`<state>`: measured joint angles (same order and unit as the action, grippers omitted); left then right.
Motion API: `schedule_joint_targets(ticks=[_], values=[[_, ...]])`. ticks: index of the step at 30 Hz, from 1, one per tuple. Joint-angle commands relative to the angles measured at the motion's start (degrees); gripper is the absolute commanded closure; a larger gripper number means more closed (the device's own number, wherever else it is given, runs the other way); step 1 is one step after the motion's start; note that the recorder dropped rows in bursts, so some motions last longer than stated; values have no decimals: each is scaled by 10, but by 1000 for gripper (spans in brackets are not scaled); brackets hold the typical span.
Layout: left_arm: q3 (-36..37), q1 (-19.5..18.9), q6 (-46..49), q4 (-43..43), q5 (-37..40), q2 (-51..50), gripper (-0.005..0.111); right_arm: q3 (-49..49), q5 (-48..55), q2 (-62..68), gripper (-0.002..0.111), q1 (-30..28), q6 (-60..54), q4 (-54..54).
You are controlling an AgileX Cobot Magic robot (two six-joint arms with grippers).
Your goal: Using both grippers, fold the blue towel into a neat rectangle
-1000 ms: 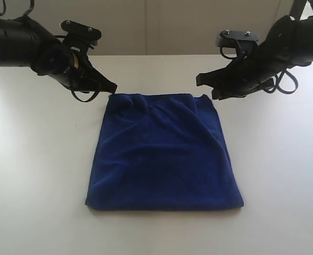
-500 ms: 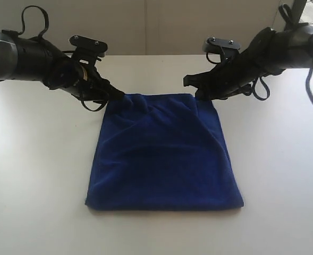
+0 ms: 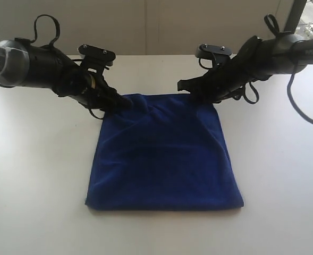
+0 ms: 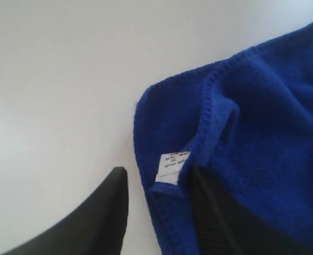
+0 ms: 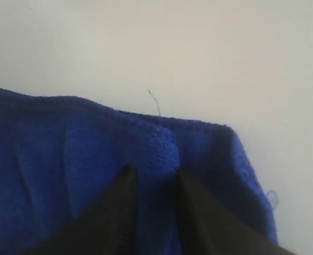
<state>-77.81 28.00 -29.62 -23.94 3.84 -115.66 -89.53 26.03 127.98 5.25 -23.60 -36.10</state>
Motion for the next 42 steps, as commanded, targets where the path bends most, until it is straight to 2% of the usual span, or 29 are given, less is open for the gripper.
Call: schedule_joint_targets(ticks=[1, 6, 7, 10, 16, 20, 32, 39, 42], values=[[1, 1, -6, 15, 7, -12, 62, -5, -8, 14, 83, 5, -7, -3], [1, 1, -6, 15, 8, -22, 62, -5, -11, 21, 85, 5, -7, -3], [1, 1, -6, 15, 8, -23, 62, -5, -15, 19, 94, 5, -8, -3], [1, 1, -6, 15, 11, -22, 62, -5, -27, 8, 108, 5, -8, -2], [1, 1, -5, 15, 24, -23, 62, -7, -34, -14, 108, 5, -8, 4], [1, 1, -5, 15, 24, -24, 62, -7, -29, -36, 108, 5, -8, 50], [1, 1, -2, 14, 33, -24, 62, -7, 21, -59, 108, 5, 29, 323], [1, 1, -2, 14, 33, -24, 62, -7, -2, -37, 108, 17, 29, 296], [1, 1, -2, 14, 35, -24, 62, -7, -6, -22, 100, 30, 30, 260]])
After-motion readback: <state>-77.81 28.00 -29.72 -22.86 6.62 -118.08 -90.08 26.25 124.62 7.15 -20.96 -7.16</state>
